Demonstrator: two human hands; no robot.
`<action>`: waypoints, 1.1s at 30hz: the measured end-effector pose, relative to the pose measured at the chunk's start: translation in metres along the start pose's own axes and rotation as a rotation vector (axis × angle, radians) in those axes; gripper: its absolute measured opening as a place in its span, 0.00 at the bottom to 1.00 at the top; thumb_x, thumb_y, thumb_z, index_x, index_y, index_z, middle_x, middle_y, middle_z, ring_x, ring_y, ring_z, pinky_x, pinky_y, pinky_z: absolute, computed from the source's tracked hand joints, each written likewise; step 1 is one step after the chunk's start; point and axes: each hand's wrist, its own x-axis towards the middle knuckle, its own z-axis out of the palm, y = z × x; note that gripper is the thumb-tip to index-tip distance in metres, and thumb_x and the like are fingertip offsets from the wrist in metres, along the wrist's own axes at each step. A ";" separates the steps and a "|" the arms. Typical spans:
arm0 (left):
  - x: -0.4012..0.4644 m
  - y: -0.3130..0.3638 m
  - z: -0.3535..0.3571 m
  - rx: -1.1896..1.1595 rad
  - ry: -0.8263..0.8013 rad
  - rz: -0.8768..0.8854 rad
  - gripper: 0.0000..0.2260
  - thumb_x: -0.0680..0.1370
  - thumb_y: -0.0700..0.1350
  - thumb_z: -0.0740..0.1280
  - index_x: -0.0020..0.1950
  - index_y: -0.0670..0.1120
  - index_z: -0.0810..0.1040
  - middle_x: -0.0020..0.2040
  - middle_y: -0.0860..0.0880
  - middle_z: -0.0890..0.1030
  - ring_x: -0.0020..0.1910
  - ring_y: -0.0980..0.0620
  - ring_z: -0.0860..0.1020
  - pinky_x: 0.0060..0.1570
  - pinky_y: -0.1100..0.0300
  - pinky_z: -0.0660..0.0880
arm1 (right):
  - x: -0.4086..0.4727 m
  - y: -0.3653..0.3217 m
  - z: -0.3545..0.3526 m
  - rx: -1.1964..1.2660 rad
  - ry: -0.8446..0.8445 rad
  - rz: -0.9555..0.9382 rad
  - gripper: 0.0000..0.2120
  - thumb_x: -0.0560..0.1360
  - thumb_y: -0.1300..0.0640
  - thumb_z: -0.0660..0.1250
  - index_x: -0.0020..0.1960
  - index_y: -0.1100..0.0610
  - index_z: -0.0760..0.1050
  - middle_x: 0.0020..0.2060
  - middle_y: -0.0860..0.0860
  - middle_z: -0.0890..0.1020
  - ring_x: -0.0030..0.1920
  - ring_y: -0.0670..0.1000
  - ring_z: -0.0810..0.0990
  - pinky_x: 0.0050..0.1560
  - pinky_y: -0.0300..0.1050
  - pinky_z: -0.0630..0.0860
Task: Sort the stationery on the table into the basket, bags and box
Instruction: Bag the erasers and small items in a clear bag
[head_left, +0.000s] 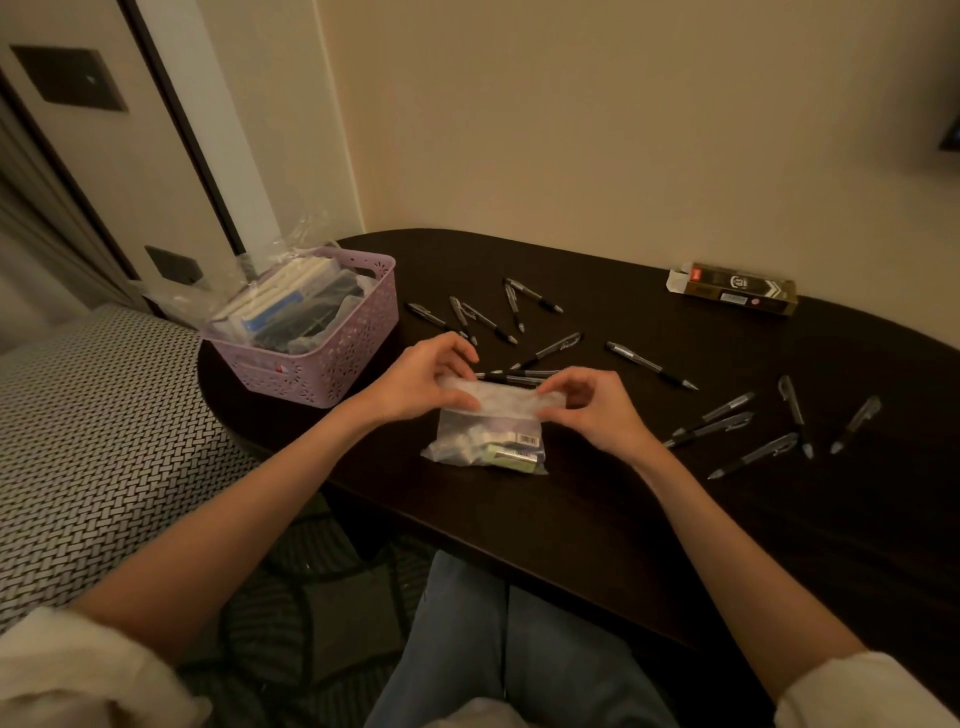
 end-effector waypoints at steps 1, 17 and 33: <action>0.000 0.001 -0.001 0.011 -0.025 -0.005 0.21 0.66 0.43 0.79 0.55 0.51 0.75 0.49 0.52 0.82 0.49 0.58 0.81 0.53 0.59 0.78 | 0.001 0.000 0.001 -0.001 0.008 0.003 0.13 0.69 0.62 0.75 0.50 0.51 0.78 0.49 0.47 0.81 0.51 0.42 0.80 0.51 0.38 0.77; -0.018 0.000 0.014 0.334 0.041 0.258 0.09 0.69 0.33 0.71 0.44 0.45 0.79 0.44 0.50 0.78 0.43 0.55 0.76 0.43 0.60 0.74 | -0.003 -0.007 0.021 -0.220 -0.064 -0.136 0.12 0.72 0.67 0.68 0.43 0.50 0.76 0.47 0.46 0.80 0.50 0.43 0.79 0.50 0.41 0.79; -0.041 -0.026 0.009 0.433 -0.088 0.243 0.19 0.70 0.53 0.75 0.60 0.53 0.79 0.63 0.53 0.73 0.62 0.58 0.72 0.61 0.62 0.71 | -0.011 -0.010 0.025 -0.495 -0.303 -0.083 0.25 0.63 0.42 0.77 0.53 0.46 0.68 0.62 0.45 0.70 0.62 0.45 0.69 0.61 0.43 0.72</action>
